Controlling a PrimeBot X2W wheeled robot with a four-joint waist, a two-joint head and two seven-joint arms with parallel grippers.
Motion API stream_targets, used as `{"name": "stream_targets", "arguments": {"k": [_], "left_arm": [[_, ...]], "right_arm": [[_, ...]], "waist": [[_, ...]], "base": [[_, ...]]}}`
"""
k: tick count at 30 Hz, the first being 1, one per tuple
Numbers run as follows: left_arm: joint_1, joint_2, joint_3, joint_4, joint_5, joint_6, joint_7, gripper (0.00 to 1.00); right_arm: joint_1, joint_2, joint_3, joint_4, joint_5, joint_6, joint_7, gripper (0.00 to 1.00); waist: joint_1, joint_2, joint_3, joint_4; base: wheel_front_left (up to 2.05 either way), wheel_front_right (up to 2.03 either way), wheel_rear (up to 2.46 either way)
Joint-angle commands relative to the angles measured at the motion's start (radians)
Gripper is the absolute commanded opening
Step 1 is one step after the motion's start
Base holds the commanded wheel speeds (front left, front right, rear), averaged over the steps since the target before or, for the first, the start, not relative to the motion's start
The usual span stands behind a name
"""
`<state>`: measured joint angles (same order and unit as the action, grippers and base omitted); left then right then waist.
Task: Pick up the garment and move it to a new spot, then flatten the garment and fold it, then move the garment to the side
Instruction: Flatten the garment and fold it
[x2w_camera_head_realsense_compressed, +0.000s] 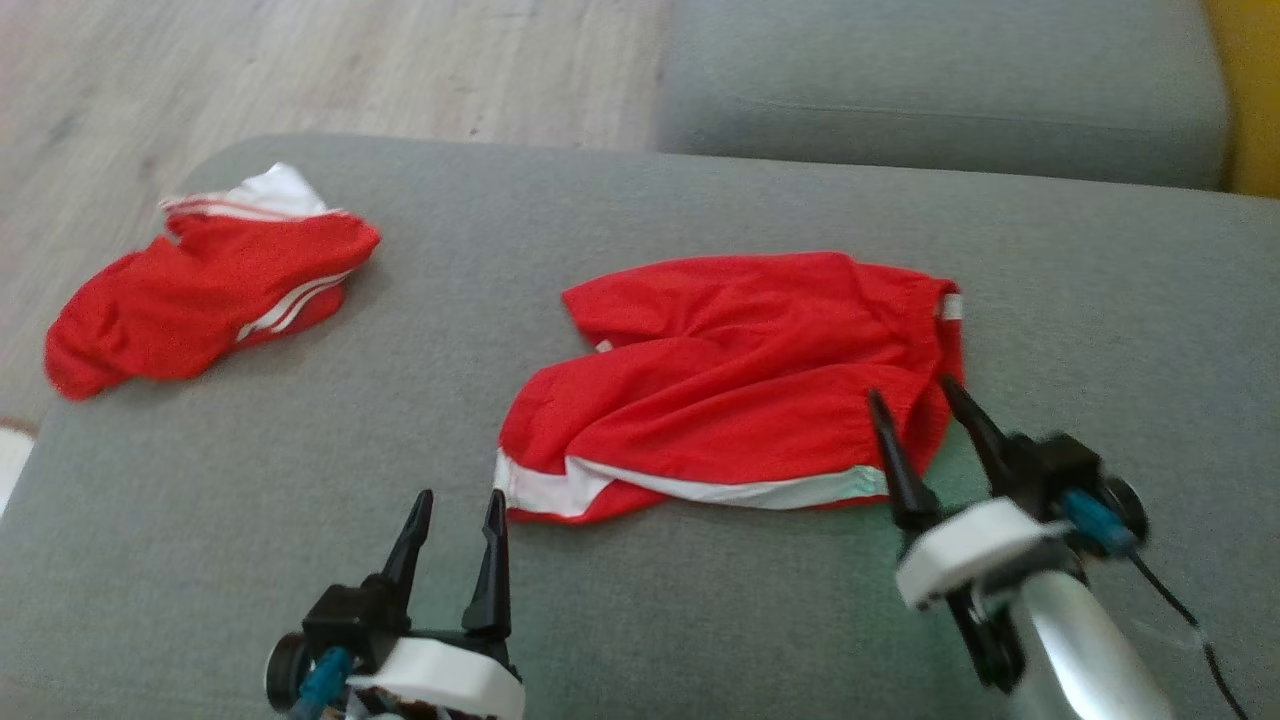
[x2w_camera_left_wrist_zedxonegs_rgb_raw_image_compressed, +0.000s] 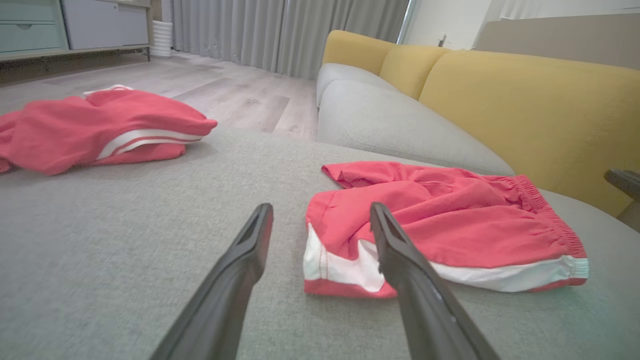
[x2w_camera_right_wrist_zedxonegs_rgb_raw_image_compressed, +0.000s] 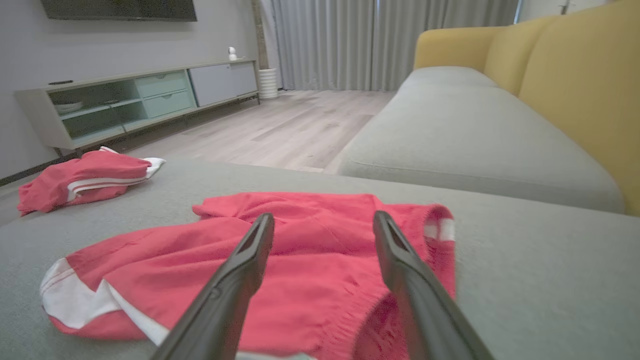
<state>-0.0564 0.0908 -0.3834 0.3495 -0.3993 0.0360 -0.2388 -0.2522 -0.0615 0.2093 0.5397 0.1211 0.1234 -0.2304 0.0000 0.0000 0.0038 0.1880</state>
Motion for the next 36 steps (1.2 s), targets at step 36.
{"name": "stream_targets", "arguments": {"k": [36], "left_arm": [[0.031, 0.032, 0.098, -0.045, -0.057, 0.022, -0.020, 1.00]], "right_arm": [[0.224, 0.011, -0.117, -0.182, 0.013, 0.007, -0.016, 1.00]], "waist": [[0.0000, 0.0000, -0.052, -0.057]], "base": [[0.00, 0.00, 0.00]]}}
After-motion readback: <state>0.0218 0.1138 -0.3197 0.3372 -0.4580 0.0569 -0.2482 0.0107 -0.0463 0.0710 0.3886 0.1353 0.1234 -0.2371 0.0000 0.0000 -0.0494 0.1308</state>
